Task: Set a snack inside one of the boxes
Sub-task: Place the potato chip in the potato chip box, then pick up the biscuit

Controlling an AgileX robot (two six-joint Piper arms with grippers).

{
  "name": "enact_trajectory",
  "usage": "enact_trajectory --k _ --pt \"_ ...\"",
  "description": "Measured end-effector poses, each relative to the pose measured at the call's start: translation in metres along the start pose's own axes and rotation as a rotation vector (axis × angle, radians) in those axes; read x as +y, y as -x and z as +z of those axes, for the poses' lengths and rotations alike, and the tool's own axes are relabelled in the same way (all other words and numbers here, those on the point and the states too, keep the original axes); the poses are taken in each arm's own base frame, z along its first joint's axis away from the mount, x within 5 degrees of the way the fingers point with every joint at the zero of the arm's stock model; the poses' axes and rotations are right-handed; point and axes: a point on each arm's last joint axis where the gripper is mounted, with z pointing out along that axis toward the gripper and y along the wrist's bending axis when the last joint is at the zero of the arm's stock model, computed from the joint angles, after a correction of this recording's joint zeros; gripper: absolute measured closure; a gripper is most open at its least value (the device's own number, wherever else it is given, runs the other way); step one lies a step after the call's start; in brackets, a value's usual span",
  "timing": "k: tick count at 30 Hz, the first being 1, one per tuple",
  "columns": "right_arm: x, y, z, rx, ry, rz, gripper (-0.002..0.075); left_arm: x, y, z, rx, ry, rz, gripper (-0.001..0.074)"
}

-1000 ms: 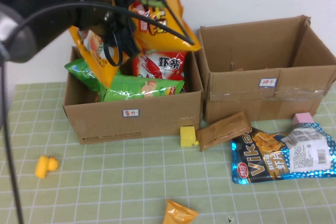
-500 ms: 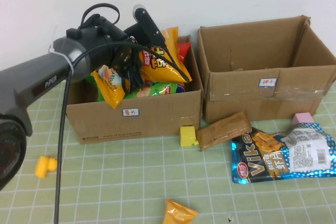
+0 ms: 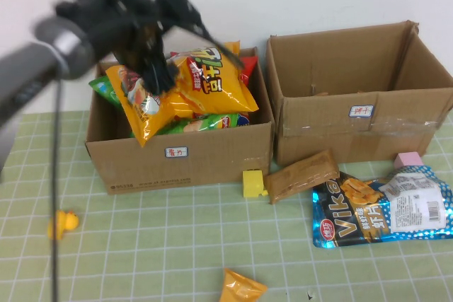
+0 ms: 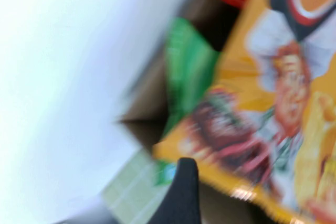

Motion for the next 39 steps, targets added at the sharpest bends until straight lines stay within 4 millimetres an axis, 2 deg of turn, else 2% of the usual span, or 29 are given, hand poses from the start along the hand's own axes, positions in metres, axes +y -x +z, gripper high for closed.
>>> enact_trajectory --k 2,3,4,6,10,12,14,19,27,32,35,39 --pt "0.000 0.000 0.000 0.000 0.000 0.000 0.0728 0.010 0.005 -0.029 -0.033 0.021 -0.016 0.0111" --pt "0.000 0.000 0.000 0.000 0.000 0.000 0.0728 0.019 0.009 -0.061 -0.077 0.038 -0.023 0.0169" --pt "0.000 0.000 0.000 0.000 0.000 0.000 0.0728 0.022 0.010 -0.076 -0.096 0.036 -0.024 0.0209" --pt "0.000 0.000 0.000 0.000 0.000 0.000 0.0728 0.025 0.008 -0.103 -0.116 -0.005 -0.025 0.0340" --pt "0.000 0.000 0.000 0.000 0.000 0.000 0.0728 0.020 0.000 -0.137 -0.113 -0.151 0.003 0.0626" --pt "0.000 0.000 0.000 0.000 0.000 0.000 0.0728 0.015 -0.005 -0.150 -0.091 -0.241 0.004 0.0689" --pt "0.000 0.000 0.000 0.000 0.000 0.000 0.0728 0.010 -0.009 -0.160 -0.090 -0.312 -0.007 0.0714" --pt "0.000 0.000 0.000 0.000 0.000 0.000 0.0728 -0.012 -0.031 -0.167 -0.082 -0.461 -0.042 0.0731" --pt "0.000 0.000 0.000 0.000 0.000 0.000 0.0728 -0.069 -0.109 -0.157 0.002 -0.621 -0.145 0.0735" --pt "0.000 0.000 0.000 0.000 0.000 0.000 0.0728 -0.098 -0.145 -0.148 0.076 -0.710 -0.194 0.0735" --pt "0.000 0.000 0.000 0.000 0.000 0.000 0.0728 -0.109 -0.164 -0.142 0.101 -0.714 -0.202 0.0735" --pt "0.000 0.000 0.000 0.000 0.000 0.000 0.0728 -0.118 -0.185 -0.139 0.036 -0.652 -0.257 0.0735"
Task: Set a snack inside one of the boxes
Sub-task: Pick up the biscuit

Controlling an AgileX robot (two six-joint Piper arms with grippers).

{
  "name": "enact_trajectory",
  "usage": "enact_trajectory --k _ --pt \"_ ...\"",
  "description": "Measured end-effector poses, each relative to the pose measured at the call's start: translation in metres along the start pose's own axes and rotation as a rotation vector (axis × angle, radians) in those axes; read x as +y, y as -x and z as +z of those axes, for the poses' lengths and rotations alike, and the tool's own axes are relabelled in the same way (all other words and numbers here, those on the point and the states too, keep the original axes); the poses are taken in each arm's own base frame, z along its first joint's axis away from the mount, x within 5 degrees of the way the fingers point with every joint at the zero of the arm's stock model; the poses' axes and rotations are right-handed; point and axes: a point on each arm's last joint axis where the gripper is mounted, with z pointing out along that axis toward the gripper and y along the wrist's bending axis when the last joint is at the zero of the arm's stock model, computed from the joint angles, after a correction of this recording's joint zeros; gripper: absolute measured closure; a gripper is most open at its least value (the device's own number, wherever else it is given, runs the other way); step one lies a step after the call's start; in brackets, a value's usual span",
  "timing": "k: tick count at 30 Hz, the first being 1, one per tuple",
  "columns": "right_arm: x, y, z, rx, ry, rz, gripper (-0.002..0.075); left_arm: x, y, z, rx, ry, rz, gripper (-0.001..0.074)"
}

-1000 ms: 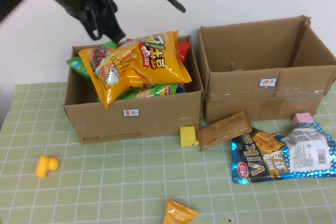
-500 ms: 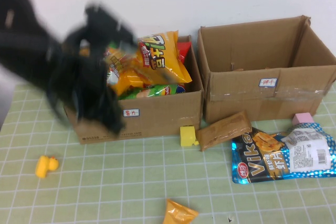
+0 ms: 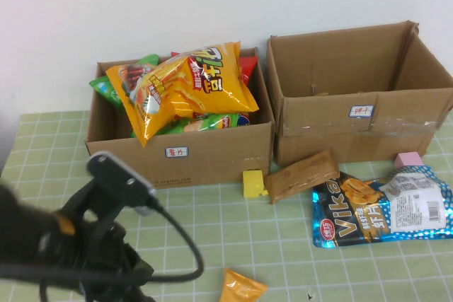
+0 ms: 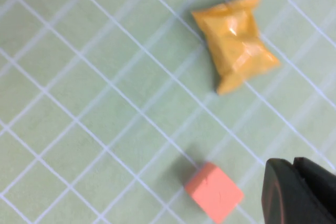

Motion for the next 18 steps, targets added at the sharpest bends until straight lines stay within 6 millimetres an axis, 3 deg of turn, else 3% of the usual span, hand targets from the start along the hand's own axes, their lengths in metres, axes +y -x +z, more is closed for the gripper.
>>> enact_trajectory --k 5,10,14,18 --pt "0.000 0.000 0.000 0.000 0.000 0.000 0.0728 -0.003 -0.017 0.005 -0.078 -0.005 -0.076 0.0735" --pt "0.000 0.000 0.000 0.000 0.000 0.000 0.0728 -0.024 -0.017 0.009 -0.087 -0.094 0.026 0.0735" --pt "0.000 0.000 0.000 0.000 0.000 0.000 0.0728 -0.049 -0.015 0.014 -0.108 -0.141 0.170 0.0735" --pt "0.000 0.000 0.000 0.000 0.000 0.000 0.0728 -0.073 -0.019 0.029 -0.058 -0.172 0.457 0.0735"
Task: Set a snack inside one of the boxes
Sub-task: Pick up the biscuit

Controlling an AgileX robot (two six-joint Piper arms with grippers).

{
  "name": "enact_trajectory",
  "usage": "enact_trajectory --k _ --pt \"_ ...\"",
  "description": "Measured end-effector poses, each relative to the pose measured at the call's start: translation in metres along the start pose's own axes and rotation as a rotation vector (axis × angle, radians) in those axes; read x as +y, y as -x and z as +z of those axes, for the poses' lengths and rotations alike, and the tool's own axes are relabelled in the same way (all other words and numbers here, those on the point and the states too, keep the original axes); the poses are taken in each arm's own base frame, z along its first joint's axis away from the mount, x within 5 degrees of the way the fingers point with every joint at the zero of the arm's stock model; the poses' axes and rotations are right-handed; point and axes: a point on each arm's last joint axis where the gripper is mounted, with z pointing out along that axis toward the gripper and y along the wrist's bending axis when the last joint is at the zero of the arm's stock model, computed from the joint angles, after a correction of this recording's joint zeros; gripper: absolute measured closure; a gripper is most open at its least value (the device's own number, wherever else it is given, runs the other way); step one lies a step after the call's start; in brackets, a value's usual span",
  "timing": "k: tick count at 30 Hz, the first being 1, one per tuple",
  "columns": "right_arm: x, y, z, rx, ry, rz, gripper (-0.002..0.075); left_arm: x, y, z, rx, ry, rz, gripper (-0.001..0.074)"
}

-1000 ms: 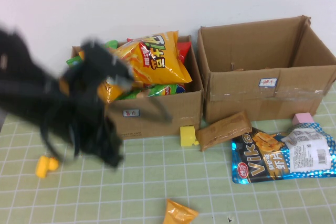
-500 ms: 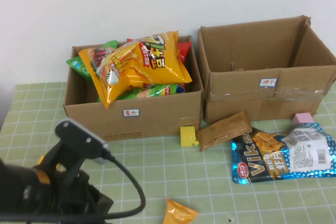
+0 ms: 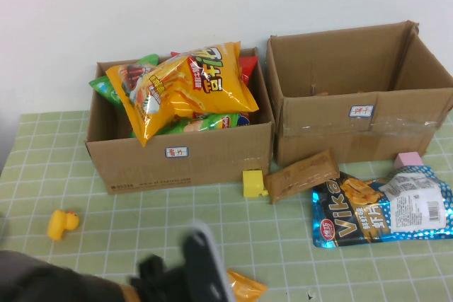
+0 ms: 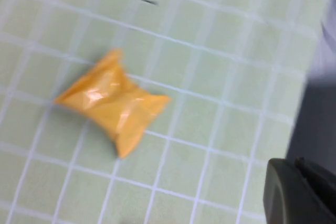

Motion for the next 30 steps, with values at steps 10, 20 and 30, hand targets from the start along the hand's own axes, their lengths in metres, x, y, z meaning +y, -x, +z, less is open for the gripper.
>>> enact_trajectory --k 10,20,30 --pt "0.000 0.000 0.000 0.000 0.000 0.000 0.0728 0.014 0.025 0.033 0.204 0.048 0.002 0.0664" --pt "0.000 0.000 0.000 0.000 0.000 0.000 0.0728 0.043 0.049 0.097 0.407 0.117 -0.208 0.0085" --pt "0.000 0.000 0.000 0.000 0.000 0.000 0.0728 0.069 0.043 0.179 0.554 0.218 -0.365 0.0054"
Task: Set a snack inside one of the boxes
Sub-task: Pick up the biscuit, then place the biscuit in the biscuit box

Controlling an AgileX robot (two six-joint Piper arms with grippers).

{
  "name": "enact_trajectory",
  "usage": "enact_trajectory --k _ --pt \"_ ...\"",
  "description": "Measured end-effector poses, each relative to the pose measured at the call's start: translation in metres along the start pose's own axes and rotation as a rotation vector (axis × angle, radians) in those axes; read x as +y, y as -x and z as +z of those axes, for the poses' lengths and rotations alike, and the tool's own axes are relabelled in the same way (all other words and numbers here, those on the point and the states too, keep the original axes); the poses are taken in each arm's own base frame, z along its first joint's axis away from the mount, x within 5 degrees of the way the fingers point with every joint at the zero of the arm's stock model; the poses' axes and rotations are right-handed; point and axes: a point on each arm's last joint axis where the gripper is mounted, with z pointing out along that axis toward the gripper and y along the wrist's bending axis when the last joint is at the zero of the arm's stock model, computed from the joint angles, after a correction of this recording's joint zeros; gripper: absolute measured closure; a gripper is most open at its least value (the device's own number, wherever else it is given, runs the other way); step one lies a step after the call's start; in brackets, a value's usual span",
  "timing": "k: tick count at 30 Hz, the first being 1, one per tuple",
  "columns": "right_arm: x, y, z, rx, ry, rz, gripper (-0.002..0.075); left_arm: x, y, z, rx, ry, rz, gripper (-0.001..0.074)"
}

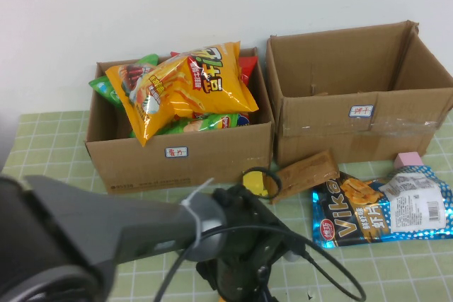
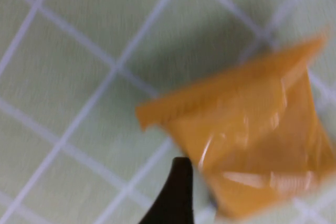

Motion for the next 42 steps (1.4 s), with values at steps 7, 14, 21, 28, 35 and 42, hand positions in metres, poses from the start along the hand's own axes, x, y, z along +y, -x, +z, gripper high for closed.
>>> enact_trajectory --k 7,14,21,28,35,42 --pt "0.000 0.000 0.000 0.000 0.000 0.000 0.0728 -0.002 0.013 0.028 0.031 0.002 -0.030 0.0054" --pt "0.000 0.000 0.000 0.000 0.000 0.000 0.0728 -0.003 0.015 0.030 0.045 0.004 -0.034 0.0152" --pt "0.000 0.000 0.000 0.000 0.000 0.000 0.0728 0.002 0.028 0.008 0.128 0.061 0.095 0.0402" --pt "0.000 0.000 0.000 0.000 0.000 0.000 0.0728 0.006 0.073 -0.080 -0.079 0.074 0.191 0.0402" --pt "0.000 0.000 0.000 0.000 0.000 0.000 0.0728 0.013 0.120 -0.198 -0.584 0.150 0.220 0.0402" --pt "0.000 0.000 0.000 0.000 0.000 0.000 0.0728 0.033 0.149 -0.235 -1.002 0.188 0.147 0.0402"
